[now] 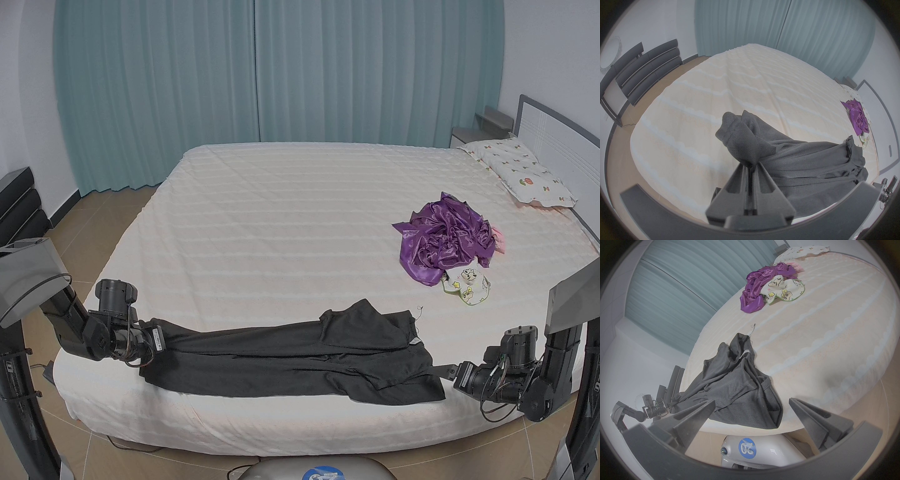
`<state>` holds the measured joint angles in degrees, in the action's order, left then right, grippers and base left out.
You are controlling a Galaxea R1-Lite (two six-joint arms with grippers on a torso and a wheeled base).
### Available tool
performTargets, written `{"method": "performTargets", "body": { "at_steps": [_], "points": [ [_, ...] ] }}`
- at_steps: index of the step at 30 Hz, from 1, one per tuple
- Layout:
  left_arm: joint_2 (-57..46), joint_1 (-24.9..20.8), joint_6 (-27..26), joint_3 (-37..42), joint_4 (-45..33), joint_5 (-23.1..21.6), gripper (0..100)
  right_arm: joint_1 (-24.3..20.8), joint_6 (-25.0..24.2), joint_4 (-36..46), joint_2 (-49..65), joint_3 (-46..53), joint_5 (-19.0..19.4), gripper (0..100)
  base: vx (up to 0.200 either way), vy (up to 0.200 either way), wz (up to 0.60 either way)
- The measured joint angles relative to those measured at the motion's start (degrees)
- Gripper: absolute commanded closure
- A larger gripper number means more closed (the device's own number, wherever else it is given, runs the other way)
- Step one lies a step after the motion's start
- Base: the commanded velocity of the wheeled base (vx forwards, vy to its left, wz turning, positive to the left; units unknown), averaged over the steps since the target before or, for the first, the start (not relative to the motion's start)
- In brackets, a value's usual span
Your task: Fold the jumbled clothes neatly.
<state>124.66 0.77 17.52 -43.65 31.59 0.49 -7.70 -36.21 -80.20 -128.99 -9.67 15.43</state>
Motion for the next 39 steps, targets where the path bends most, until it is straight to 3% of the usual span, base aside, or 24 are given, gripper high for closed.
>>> {"method": "performTargets", "body": {
  "at_steps": [4,15,29,39],
  "points": [
    [-0.3,0.0,-0.1,-0.1,-0.4,2.4,100,0.0,0.0,0.0,0.0,0.0,0.0,0,0.0,0.0,0.0],
    [-3.0,-1.0,2.2,-0.7,-6.2,2.5,100,0.0,0.0,0.0,0.0,0.0,0.0,0,0.0,0.0,0.0],
    [-5.3,-9.8,11.1,-2.1,-8.1,2.7,100,0.0,-0.1,0.0,0.0,0.0,0.1,0,0.0,0.0,0.0],
    [-5.7,-11.5,12.8,-2.3,-8.6,3.5,100,0.0,0.0,-0.1,-0.3,-0.1,0.5,0,-0.06,0.0,0.0]
  ]
}}
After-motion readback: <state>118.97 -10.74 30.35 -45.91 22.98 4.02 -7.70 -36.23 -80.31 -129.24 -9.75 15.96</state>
